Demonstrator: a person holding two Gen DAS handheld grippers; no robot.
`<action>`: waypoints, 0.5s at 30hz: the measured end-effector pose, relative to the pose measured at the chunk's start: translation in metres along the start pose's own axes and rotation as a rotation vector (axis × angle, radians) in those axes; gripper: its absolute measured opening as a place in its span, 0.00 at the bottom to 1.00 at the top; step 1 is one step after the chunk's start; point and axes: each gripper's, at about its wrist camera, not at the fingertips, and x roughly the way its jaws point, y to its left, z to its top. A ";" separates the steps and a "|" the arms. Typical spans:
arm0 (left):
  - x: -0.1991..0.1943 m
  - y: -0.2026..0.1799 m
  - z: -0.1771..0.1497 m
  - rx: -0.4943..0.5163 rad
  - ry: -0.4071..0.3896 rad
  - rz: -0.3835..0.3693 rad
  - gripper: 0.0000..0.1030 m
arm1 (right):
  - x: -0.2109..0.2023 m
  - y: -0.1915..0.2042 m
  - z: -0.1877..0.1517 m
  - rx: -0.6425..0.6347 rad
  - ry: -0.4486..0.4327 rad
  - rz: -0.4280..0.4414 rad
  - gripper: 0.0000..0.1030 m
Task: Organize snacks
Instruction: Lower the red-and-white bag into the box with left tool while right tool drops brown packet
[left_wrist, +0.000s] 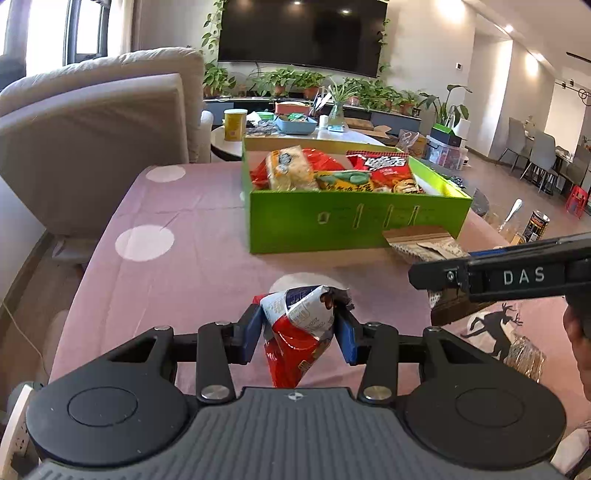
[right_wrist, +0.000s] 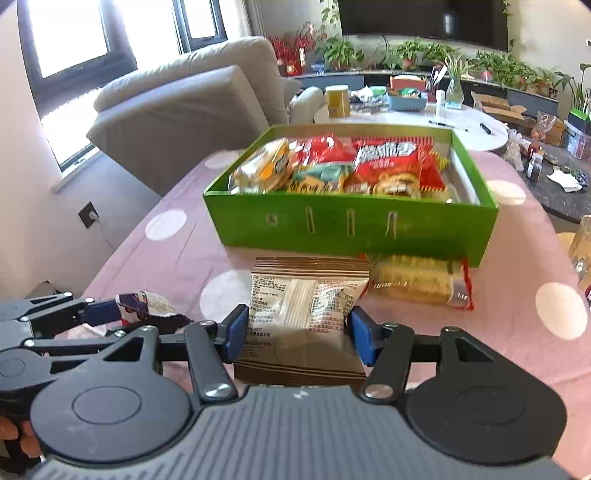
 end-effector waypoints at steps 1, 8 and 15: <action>0.001 -0.002 0.003 0.006 -0.002 -0.001 0.39 | -0.001 -0.002 0.002 0.002 -0.007 0.003 0.87; 0.009 -0.016 0.023 0.045 -0.020 -0.014 0.39 | -0.003 -0.015 0.016 0.017 -0.054 0.016 0.87; 0.020 -0.027 0.047 0.069 -0.043 -0.030 0.39 | -0.005 -0.033 0.032 0.048 -0.095 0.025 0.87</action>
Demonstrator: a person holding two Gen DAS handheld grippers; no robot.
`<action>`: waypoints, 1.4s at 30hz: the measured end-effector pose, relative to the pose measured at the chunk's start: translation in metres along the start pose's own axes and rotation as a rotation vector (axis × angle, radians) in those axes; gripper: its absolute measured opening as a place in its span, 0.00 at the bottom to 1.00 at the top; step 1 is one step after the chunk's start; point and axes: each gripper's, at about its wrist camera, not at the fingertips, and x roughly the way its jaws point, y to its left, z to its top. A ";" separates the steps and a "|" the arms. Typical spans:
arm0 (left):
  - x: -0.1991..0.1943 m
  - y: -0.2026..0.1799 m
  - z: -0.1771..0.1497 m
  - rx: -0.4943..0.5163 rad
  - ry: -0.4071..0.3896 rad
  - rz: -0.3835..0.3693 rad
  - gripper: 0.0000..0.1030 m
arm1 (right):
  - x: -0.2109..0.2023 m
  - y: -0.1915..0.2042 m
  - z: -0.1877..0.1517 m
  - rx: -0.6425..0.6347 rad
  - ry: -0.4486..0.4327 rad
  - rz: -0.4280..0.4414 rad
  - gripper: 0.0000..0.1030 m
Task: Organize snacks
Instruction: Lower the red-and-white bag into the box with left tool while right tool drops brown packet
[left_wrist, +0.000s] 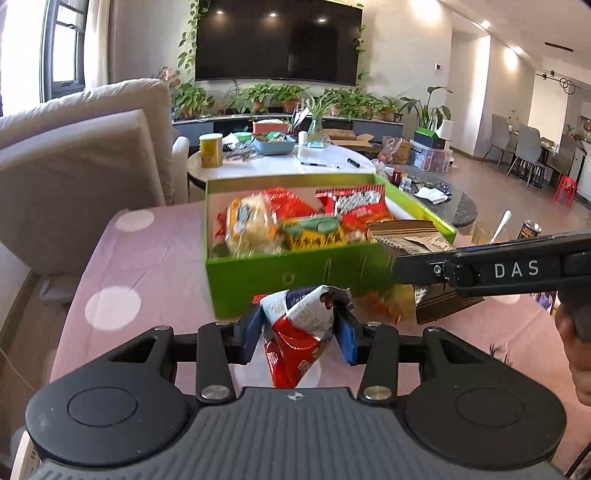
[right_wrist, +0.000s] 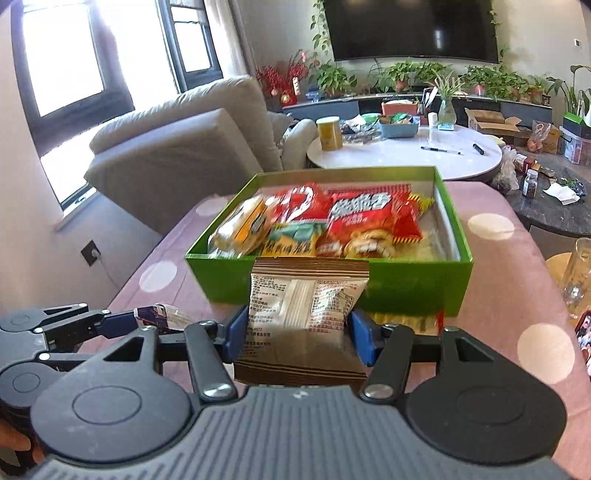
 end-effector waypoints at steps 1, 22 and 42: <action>0.002 0.000 0.004 0.002 -0.004 -0.001 0.39 | 0.000 -0.002 0.003 0.003 -0.007 0.001 0.87; 0.096 0.023 0.119 -0.049 0.016 0.068 0.39 | 0.077 -0.041 0.110 0.071 0.043 0.051 0.87; 0.168 0.038 0.115 -0.102 0.124 0.090 0.39 | 0.152 -0.051 0.123 0.122 0.156 0.046 0.87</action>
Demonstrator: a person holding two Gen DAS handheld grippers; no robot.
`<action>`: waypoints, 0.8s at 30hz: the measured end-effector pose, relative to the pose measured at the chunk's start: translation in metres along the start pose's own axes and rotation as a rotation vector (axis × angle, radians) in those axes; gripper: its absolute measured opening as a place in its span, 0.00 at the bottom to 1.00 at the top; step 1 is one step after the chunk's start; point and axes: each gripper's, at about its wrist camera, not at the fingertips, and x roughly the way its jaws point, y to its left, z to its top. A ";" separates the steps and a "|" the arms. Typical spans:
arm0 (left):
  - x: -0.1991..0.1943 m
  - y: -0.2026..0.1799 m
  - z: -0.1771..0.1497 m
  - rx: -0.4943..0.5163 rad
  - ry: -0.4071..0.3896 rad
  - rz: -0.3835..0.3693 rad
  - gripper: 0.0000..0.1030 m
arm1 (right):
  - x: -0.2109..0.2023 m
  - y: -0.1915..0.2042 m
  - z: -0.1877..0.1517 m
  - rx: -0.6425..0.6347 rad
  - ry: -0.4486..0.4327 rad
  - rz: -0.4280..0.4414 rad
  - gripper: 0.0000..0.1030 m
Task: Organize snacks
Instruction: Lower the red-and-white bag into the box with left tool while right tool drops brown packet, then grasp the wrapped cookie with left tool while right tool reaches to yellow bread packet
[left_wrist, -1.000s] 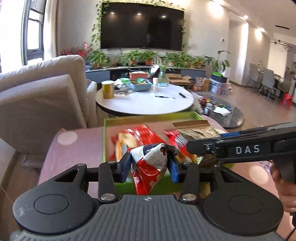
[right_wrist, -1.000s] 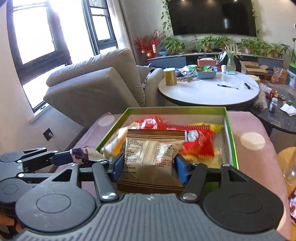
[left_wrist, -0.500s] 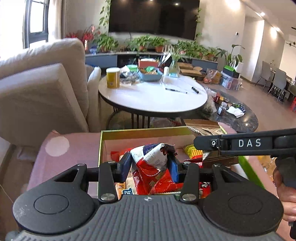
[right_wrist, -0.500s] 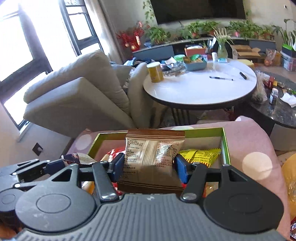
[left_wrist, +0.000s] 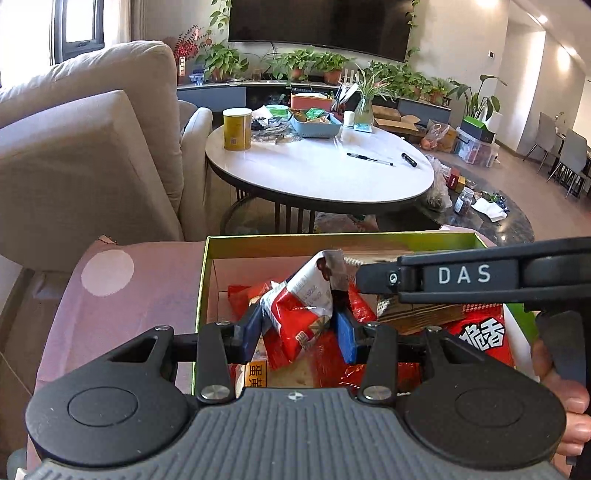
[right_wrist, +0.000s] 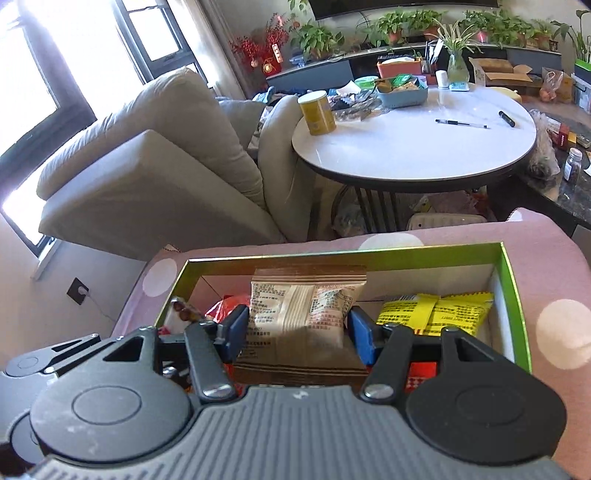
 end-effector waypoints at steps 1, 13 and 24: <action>-0.001 0.000 0.000 0.001 -0.004 0.000 0.39 | 0.001 0.000 -0.001 -0.004 0.002 -0.004 0.87; -0.020 -0.003 -0.006 0.049 -0.066 0.027 0.62 | -0.032 0.001 -0.007 -0.033 -0.101 -0.040 0.89; -0.061 -0.001 -0.027 0.068 -0.120 0.032 0.67 | -0.074 -0.007 -0.041 -0.040 -0.135 0.004 0.89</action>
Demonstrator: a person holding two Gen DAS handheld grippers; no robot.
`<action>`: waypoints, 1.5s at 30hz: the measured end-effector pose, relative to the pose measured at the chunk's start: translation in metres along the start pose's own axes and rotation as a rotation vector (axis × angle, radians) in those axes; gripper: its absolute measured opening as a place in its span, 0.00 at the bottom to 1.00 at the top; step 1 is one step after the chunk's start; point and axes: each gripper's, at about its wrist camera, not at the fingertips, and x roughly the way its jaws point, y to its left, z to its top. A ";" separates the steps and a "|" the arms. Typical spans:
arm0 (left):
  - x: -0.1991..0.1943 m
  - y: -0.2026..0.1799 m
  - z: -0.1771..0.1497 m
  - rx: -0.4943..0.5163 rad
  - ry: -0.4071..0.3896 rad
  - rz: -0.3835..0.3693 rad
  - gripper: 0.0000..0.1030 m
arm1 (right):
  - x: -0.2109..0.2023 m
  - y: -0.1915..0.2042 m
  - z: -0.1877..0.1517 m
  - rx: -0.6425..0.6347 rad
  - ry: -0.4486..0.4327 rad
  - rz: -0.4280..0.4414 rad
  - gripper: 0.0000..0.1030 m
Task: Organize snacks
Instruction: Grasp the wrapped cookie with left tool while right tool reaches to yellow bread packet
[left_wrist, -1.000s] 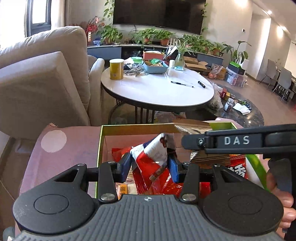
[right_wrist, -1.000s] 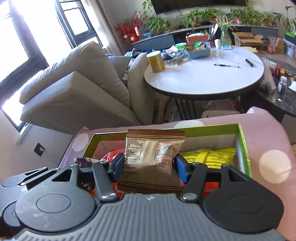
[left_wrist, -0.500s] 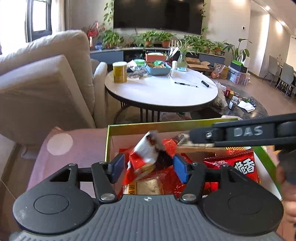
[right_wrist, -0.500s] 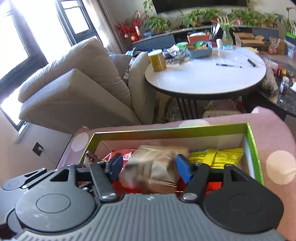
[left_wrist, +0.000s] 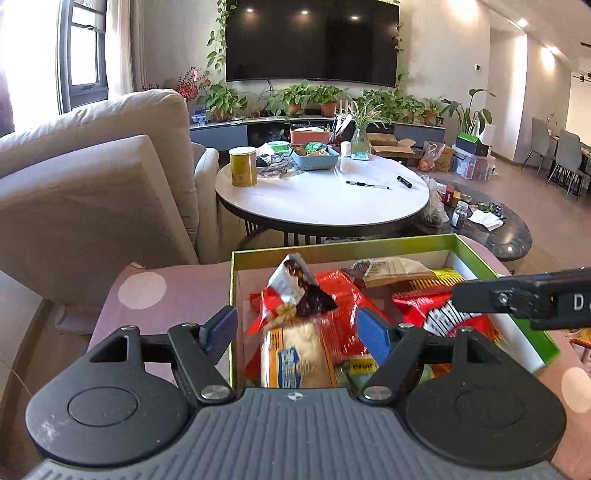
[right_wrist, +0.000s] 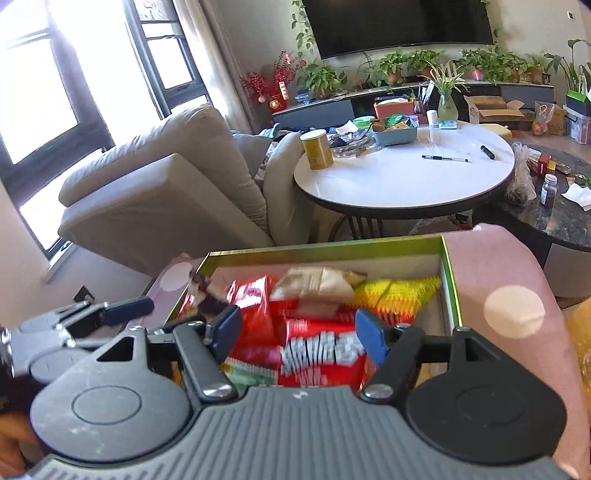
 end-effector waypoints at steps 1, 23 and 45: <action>-0.006 0.000 -0.002 -0.001 -0.002 -0.002 0.67 | -0.004 -0.001 -0.003 -0.002 -0.002 0.000 0.89; -0.093 -0.085 -0.118 0.184 0.182 -0.370 0.67 | -0.071 -0.004 -0.044 -0.009 -0.006 0.047 0.89; -0.106 -0.135 -0.155 0.364 0.244 -0.444 0.35 | -0.079 -0.017 -0.079 -0.004 0.056 0.024 0.89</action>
